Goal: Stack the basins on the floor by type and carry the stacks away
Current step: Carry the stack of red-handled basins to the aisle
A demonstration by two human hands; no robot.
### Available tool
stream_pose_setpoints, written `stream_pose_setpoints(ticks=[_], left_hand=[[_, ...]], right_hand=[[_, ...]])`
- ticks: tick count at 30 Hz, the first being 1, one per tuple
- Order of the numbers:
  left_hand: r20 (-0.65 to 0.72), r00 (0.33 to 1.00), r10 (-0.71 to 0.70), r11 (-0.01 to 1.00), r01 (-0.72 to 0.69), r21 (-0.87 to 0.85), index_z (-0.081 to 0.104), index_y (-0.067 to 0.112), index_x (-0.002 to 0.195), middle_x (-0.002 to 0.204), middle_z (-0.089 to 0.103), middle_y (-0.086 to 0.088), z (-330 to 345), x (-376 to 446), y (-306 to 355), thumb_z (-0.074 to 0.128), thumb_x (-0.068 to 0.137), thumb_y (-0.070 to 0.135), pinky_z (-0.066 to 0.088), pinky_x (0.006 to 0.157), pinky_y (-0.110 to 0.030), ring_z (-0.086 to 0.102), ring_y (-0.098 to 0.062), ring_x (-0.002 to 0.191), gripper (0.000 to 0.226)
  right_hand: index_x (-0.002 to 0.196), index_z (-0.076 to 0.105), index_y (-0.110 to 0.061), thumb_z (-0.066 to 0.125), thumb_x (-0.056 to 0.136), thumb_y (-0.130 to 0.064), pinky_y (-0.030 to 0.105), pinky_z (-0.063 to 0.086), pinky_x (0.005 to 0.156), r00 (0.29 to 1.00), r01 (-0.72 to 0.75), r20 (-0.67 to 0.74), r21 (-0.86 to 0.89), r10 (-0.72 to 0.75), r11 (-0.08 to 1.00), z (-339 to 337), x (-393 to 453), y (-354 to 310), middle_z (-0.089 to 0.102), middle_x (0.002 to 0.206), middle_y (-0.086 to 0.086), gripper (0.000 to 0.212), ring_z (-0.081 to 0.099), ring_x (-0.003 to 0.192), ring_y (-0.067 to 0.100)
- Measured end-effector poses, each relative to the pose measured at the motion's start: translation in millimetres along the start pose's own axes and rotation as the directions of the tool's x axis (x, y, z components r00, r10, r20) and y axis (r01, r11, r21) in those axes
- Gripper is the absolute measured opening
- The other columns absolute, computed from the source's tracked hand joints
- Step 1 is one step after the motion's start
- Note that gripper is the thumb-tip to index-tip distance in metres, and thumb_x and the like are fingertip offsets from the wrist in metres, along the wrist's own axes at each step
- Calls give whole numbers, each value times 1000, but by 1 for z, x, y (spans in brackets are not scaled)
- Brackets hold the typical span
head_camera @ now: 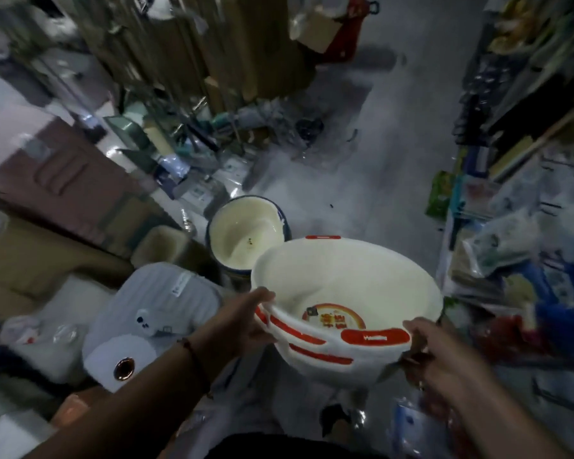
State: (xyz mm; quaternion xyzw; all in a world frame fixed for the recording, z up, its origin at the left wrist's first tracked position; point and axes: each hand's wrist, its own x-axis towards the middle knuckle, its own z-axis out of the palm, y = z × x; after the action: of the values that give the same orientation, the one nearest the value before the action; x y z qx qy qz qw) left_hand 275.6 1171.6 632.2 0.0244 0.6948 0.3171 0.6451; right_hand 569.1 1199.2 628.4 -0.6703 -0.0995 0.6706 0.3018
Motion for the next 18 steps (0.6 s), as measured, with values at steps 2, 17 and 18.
stream_pose_setpoints(ticks=[2,17,18], left_hand=[[-29,1000,-9,997,7,-72,61,5,113,79,73,-14,8,12,18,67,88,21,59,66,-39,71,-24,69,30],[-241,969,-59,903,-51,-428,57,10,123,89,68,-17,-61,139,130,64,87,20,59,60,-41,70,-26,74,38],[-248,966,-71,901,-44,-432,57,9,121,87,67,-17,-65,149,140,64,88,19,60,61,-42,69,-26,73,35]], right_hand=[[117,55,-18,58,87,0,42,58,56,1000,14,-5,-71,-14,997,18,22,-38,63,99,15,35,61,78,28],[129,50,-20,53,85,1,50,58,75,993,16,112,-479,42,878,258,165,-149,63,109,15,49,64,95,36],[129,50,-19,53,85,1,49,58,76,996,11,84,-504,37,864,274,174,-152,64,109,16,49,65,94,35]])
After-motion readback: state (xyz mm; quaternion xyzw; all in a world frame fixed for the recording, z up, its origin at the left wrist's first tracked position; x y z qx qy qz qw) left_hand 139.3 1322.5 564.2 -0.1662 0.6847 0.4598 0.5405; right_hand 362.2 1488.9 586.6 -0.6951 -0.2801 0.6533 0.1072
